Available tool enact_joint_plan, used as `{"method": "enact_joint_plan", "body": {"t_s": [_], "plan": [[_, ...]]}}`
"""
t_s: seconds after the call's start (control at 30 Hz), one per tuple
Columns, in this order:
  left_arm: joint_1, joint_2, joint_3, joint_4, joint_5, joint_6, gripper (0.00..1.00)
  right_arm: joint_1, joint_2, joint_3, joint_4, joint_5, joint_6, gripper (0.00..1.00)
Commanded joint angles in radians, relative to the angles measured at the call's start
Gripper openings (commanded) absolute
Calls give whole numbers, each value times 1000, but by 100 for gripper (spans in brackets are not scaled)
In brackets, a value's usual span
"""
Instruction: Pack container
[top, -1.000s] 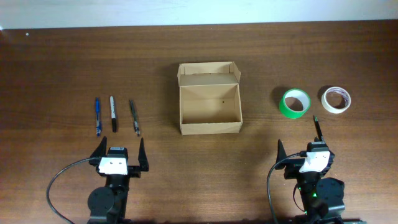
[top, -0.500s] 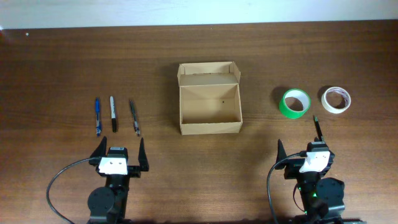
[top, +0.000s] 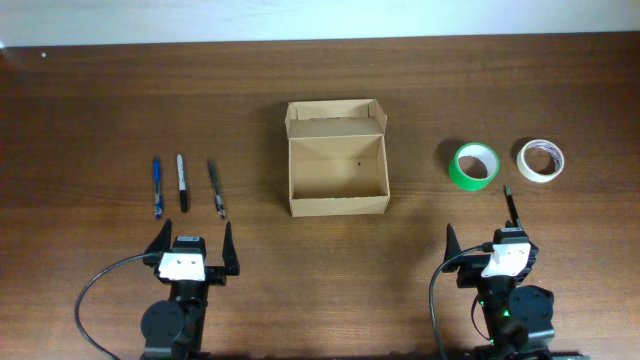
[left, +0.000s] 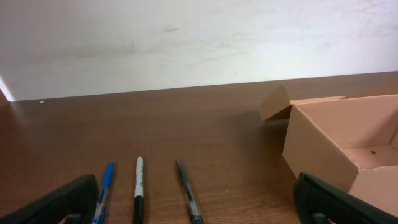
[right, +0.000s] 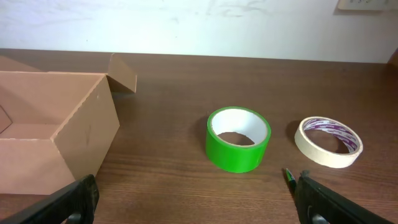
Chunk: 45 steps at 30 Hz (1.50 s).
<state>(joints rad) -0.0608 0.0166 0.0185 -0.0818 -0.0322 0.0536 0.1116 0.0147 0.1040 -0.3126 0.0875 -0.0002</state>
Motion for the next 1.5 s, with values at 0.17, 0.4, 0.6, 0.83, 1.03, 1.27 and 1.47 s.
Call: {"method": "enact_joint_plan", "body": {"t_s": [0.17, 0.4, 0.6, 0.83, 1.03, 1.27, 1.47], "plan": [[-4, -11, -9, 15, 123, -8, 100, -7, -11, -9, 42, -355, 47, 99], [-3, 13, 119, -183, 150, -68, 100, -8, 24, 57, 116, -395, 65, 99], [-2, 218, 393, -350, 31, 5, 99, -8, 338, 335, -18, -311, -56, 99], [-2, 637, 711, -410, 5, 54, 100, -8, 871, 899, -352, -208, -100, 99], [-2, 982, 1015, -509, 71, 121, 99, -8, 1147, 1379, -639, -272, -97, 99], [14, 1349, 1306, -661, 70, 125, 99, -122, 1376, 1571, -742, -160, 70, 99], [18, 1440, 1314, -661, 69, 125, 100, -249, 1557, 1571, -805, -286, 58, 99]]}}
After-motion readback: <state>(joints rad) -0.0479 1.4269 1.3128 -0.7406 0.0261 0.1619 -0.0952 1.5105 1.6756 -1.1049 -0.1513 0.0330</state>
